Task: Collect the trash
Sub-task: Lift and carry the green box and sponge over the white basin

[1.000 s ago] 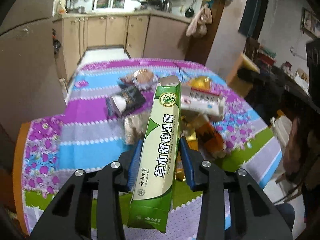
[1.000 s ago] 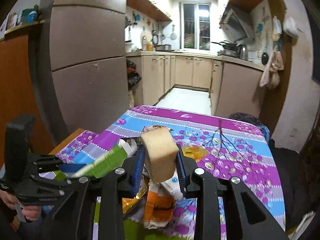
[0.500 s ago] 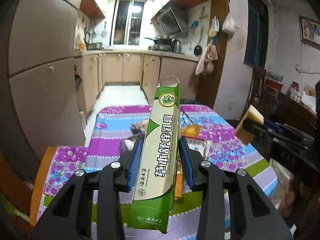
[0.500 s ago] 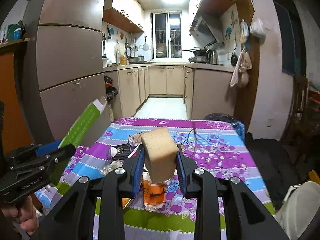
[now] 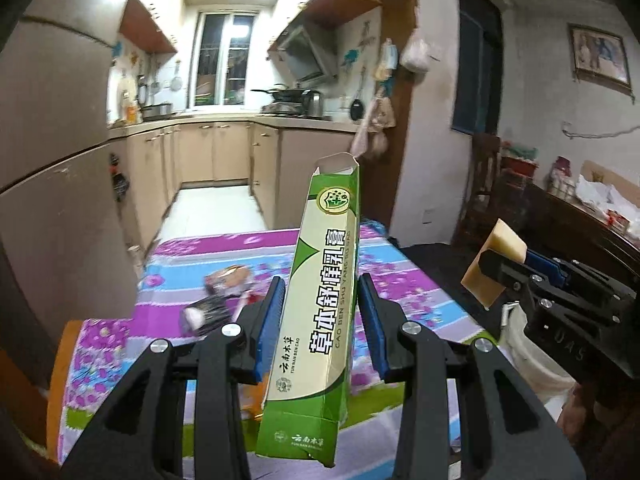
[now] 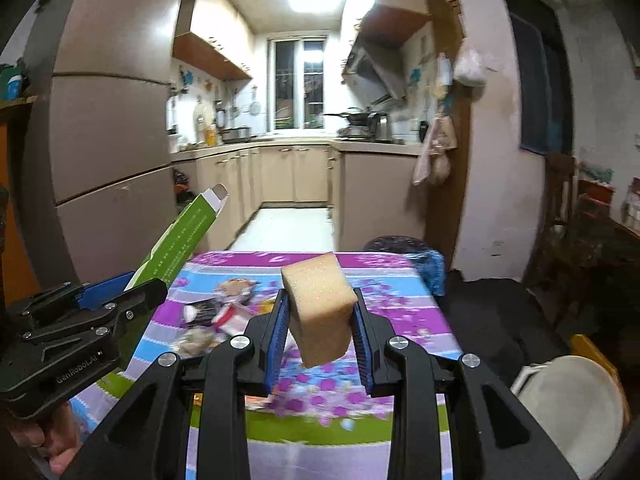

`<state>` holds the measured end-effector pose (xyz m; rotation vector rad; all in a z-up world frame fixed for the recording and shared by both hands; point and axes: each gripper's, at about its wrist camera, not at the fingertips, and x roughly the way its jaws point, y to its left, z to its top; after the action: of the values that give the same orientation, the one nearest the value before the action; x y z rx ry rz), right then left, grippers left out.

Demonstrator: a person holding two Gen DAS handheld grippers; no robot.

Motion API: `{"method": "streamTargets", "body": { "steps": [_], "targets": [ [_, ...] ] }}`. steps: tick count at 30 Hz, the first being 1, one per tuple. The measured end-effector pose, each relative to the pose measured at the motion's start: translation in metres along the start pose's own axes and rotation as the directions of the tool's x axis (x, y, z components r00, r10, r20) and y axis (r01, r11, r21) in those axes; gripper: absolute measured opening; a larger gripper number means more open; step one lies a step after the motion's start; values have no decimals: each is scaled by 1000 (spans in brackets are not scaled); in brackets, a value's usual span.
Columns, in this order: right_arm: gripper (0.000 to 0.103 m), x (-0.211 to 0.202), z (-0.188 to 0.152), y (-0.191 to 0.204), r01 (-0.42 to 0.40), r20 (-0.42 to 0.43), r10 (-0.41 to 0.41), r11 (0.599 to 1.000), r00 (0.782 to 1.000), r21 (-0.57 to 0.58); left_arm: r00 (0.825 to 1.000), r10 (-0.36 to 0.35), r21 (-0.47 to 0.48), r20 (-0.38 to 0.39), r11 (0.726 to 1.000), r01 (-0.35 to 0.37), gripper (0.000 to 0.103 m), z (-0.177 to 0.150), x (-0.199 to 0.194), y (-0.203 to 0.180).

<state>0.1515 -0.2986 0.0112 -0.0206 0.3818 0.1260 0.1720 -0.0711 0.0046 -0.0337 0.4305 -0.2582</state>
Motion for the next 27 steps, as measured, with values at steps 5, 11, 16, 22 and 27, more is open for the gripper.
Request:
{"method": "streamTargets", "body": {
  "steps": [5, 11, 16, 22, 27],
  "targets": [
    [31, -22, 0, -49, 90, 2, -90, 995, 996, 30, 998, -61, 46, 0, 997, 61, 36, 8, 14, -46],
    [31, -42, -4, -111, 189, -7, -189, 980, 982, 66, 990, -141, 114, -14, 983, 141, 36, 8, 27, -103],
    [31, -60, -15, -165, 271, -35, -269, 958, 963, 93, 976, -212, 157, -43, 964, 216, 36, 6, 39, -148],
    [31, -78, -31, -243, 368, -111, -355, 921, 928, 129, 949, -298, 215, -101, 925, 314, 36, -2, 52, -210],
    [31, -82, -49, -319, 429, -239, -385, 887, 891, 170, 910, -368, 235, -190, 883, 406, 36, -9, 72, -258]
  ]
}}
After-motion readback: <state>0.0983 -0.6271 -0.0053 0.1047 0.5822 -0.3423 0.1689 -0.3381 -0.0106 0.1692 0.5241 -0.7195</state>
